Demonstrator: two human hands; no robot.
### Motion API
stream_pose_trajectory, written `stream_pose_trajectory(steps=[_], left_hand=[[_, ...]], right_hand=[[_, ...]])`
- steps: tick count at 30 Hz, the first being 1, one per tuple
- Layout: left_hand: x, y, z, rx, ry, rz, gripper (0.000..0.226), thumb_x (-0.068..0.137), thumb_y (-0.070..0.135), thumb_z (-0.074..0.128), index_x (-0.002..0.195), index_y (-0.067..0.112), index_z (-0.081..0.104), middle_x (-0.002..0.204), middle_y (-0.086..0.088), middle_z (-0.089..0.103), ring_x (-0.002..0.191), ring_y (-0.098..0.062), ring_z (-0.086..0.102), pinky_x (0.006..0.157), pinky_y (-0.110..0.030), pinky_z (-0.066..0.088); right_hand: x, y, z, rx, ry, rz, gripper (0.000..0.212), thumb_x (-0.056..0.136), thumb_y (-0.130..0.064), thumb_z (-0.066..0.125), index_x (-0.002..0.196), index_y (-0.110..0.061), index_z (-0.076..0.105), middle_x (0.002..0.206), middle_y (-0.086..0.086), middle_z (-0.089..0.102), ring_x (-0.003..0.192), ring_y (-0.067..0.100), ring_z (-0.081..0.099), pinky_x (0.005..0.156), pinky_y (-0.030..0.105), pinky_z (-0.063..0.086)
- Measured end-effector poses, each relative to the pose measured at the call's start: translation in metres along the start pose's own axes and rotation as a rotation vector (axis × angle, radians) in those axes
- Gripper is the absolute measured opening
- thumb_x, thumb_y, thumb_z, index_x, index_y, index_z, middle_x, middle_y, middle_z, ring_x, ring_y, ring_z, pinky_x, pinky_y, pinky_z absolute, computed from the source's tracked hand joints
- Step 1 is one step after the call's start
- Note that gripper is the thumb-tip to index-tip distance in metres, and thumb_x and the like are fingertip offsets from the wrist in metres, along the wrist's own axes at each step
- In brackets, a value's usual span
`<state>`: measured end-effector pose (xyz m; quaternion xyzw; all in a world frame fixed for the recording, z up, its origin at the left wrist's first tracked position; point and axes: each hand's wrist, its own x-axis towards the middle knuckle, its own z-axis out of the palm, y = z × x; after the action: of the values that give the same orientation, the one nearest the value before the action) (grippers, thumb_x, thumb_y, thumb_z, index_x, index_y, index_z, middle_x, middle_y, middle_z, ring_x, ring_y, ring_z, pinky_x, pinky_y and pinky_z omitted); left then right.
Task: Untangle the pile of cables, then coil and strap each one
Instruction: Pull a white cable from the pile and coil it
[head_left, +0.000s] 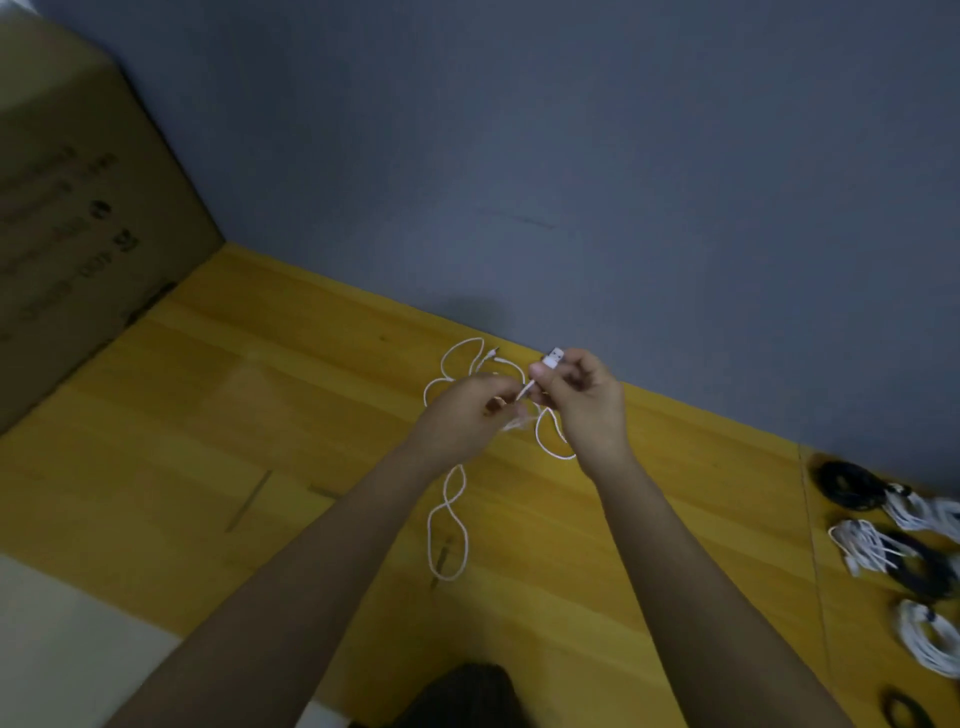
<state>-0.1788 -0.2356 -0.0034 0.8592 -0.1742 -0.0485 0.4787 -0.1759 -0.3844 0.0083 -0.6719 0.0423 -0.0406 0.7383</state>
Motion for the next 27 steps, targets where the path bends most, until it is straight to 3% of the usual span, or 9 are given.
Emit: stream_pose_trajectory(steps=[3, 6, 8, 10, 13, 18, 21, 23, 27], left_hand=[[-0.003, 0.02, -0.012, -0.021, 0.195, -0.001, 0.011, 0.091, 0.012, 0.061, 0.091, 0.007, 0.071, 0.082, -0.007, 0.071, 0.075, -0.02, 0.065, 0.072, -0.038, 0.051], [-0.002, 0.037, -0.029, -0.134, 0.286, -0.021, 0.006, 0.088, 0.009, 0.065, 0.088, 0.008, 0.072, 0.076, -0.001, 0.073, 0.071, -0.011, 0.068, 0.073, -0.031, 0.054], [0.0, 0.043, -0.041, -0.174, 0.313, -0.019, 0.008, 0.086, 0.008, 0.067, 0.081, 0.014, 0.07, 0.068, 0.004, 0.069, 0.065, -0.006, 0.066, 0.07, -0.028, 0.051], [0.002, 0.045, -0.054, -0.206, 0.329, -0.027, 0.012, 0.085, 0.009, 0.068, 0.077, 0.018, 0.068, 0.066, 0.006, 0.068, 0.062, -0.005, 0.065, 0.069, -0.026, 0.051], [0.007, 0.038, -0.076, -0.285, 0.331, -0.032, 0.011, 0.086, 0.005, 0.066, 0.08, 0.014, 0.067, 0.066, 0.008, 0.066, 0.056, 0.003, 0.062, 0.064, -0.02, 0.05], [0.024, 0.016, -0.136, -0.416, 0.387, -0.029, 0.008, 0.091, 0.003, 0.06, 0.087, 0.009, 0.065, 0.067, 0.005, 0.062, 0.051, 0.005, 0.059, 0.053, -0.013, 0.049], [0.038, -0.008, -0.183, -0.437, 0.475, -0.04, 0.014, 0.092, 0.008, 0.06, 0.08, 0.014, 0.064, 0.06, 0.004, 0.058, 0.045, 0.005, 0.052, 0.054, -0.018, 0.049], [0.044, -0.027, -0.206, -0.38, 0.449, -0.04, 0.017, 0.092, 0.011, 0.061, 0.077, 0.018, 0.064, 0.059, 0.006, 0.059, 0.046, 0.003, 0.052, 0.056, -0.023, 0.049], [0.044, -0.06, -0.225, -0.384, 0.444, -0.086, 0.011, 0.093, 0.014, 0.06, 0.085, 0.013, 0.067, 0.058, 0.006, 0.062, 0.05, -0.001, 0.059, 0.055, -0.023, 0.052]], right_hand=[[-0.008, -0.022, 0.007, 0.104, -0.05, -0.085, 0.009, 0.093, -0.003, 0.056, 0.1, -0.007, 0.06, 0.072, 0.001, 0.067, 0.069, 0.014, 0.067, 0.07, 0.023, 0.055], [-0.021, -0.029, 0.009, -0.044, -0.169, -0.119, 0.023, 0.099, -0.003, 0.045, 0.114, -0.013, 0.059, 0.098, -0.002, 0.069, 0.095, 0.007, 0.065, 0.086, 0.019, 0.048], [-0.029, -0.024, 0.015, -0.209, -0.253, -0.143, 0.026, 0.097, 0.0, 0.048, 0.113, -0.017, 0.059, 0.103, -0.006, 0.068, 0.095, -0.002, 0.063, 0.084, 0.015, 0.045], [-0.032, -0.02, 0.026, -0.295, -0.234, -0.188, 0.021, 0.095, -0.007, 0.056, 0.111, -0.019, 0.063, 0.101, -0.001, 0.069, 0.093, 0.006, 0.064, 0.082, 0.022, 0.048], [-0.028, -0.017, 0.048, -0.298, -0.118, -0.227, 0.017, 0.089, -0.013, 0.066, 0.104, -0.021, 0.068, 0.092, 0.001, 0.07, 0.088, 0.018, 0.066, 0.08, 0.028, 0.051], [-0.025, 0.002, 0.09, -0.346, 0.167, -0.218, 0.014, 0.086, -0.013, 0.069, 0.08, -0.025, 0.07, 0.073, -0.01, 0.07, 0.069, 0.001, 0.063, 0.064, 0.015, 0.047], [-0.029, 0.02, 0.108, -0.337, 0.375, -0.171, 0.011, 0.088, -0.012, 0.066, 0.08, -0.018, 0.068, 0.069, -0.007, 0.067, 0.062, 0.002, 0.062, 0.061, 0.017, 0.047], [-0.028, 0.032, 0.119, -0.348, 0.494, -0.107, 0.007, 0.091, -0.015, 0.063, 0.086, -0.015, 0.067, 0.069, -0.005, 0.066, 0.057, 0.005, 0.063, 0.056, 0.022, 0.05], [-0.027, 0.048, 0.141, -0.357, 0.664, 0.049, 0.014, 0.093, -0.016, 0.059, 0.098, -0.004, 0.066, 0.075, -0.003, 0.064, 0.055, 0.017, 0.065, 0.058, 0.037, 0.056]])
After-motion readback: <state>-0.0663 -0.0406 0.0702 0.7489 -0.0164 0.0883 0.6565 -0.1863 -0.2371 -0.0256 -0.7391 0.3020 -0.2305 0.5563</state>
